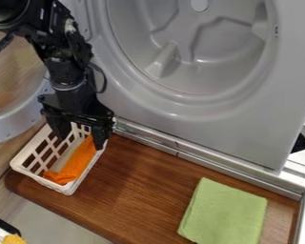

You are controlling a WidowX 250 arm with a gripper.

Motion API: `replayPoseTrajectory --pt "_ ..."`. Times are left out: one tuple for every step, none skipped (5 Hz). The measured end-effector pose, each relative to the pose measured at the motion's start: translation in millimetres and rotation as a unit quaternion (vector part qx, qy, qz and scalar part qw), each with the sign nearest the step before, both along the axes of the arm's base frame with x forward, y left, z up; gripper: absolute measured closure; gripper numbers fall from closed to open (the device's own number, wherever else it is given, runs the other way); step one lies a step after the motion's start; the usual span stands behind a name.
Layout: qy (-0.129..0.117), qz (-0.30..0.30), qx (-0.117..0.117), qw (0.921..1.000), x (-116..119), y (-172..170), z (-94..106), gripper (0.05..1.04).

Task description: Take the mint green towel inside the towel container.

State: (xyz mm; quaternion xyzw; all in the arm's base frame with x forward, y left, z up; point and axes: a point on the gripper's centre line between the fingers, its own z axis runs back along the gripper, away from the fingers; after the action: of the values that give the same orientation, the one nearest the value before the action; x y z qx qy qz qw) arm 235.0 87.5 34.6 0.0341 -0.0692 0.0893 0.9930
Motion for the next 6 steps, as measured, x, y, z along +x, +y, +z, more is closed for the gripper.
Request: replayPoseTrajectory --pt "0.009 0.003 -0.006 0.9999 -2 -2 -5.2 0.083" --pt "0.009 -0.038 -0.014 0.9991 0 -31 -4.9 0.083" --pt "0.001 -0.090 -0.018 0.9958 0 -66 2.3 0.083" --pt "0.000 -0.156 -0.020 0.9875 1 -112 0.0 0.083" --pt "0.034 -0.179 -0.015 0.9832 1 -134 -34.7 0.083" --pt "0.021 -0.206 -0.004 0.9783 7 -156 -60.7 0.083"
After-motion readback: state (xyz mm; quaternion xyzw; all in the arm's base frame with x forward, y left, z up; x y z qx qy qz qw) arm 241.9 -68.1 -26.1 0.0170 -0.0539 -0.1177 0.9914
